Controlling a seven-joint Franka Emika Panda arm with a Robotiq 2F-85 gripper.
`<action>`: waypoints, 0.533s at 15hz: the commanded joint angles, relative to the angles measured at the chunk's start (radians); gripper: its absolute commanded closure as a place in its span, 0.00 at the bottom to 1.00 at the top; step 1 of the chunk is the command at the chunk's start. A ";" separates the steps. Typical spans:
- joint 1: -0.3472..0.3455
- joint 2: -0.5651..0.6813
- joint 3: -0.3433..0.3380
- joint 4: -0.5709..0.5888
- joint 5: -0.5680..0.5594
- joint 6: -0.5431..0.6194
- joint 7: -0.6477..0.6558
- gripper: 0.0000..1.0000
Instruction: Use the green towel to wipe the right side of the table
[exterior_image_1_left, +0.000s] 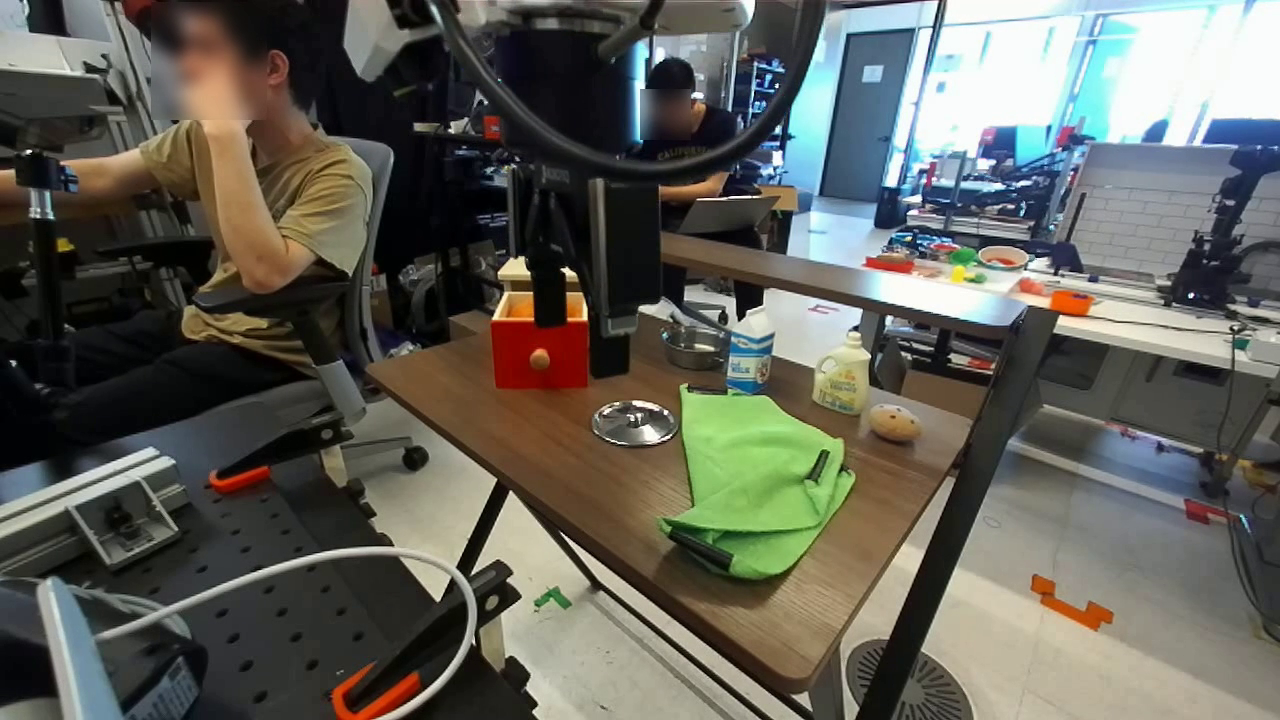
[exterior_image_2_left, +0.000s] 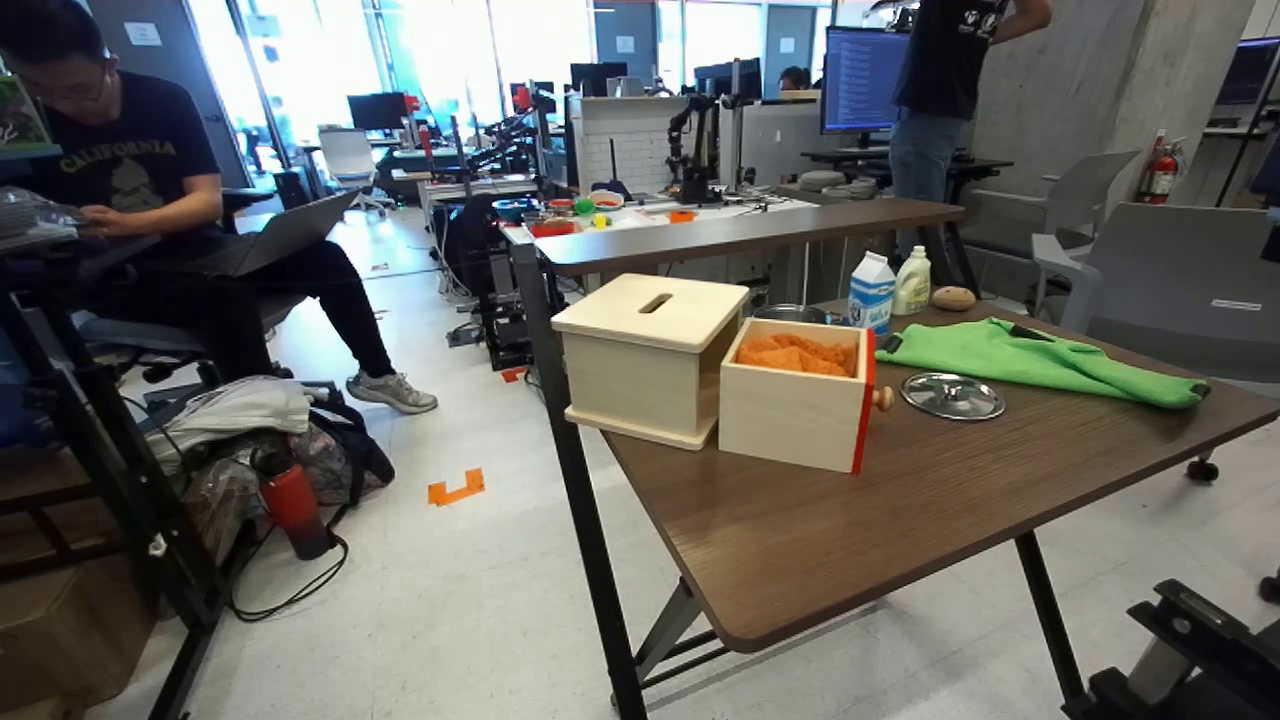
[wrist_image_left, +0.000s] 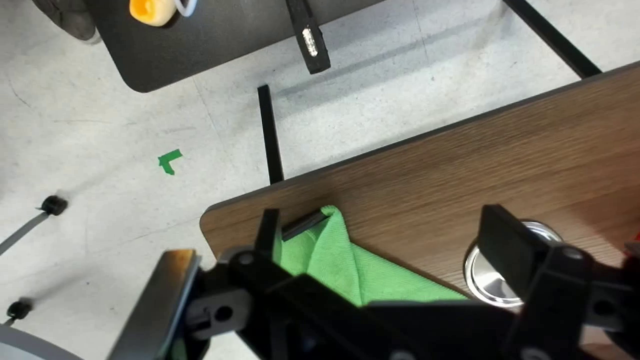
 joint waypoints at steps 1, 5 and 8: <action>0.011 0.040 -0.005 0.057 -0.010 -0.011 0.069 0.00; 0.012 0.035 -0.010 0.043 0.000 -0.003 0.048 0.00; 0.012 0.035 -0.010 0.044 0.000 -0.003 0.049 0.00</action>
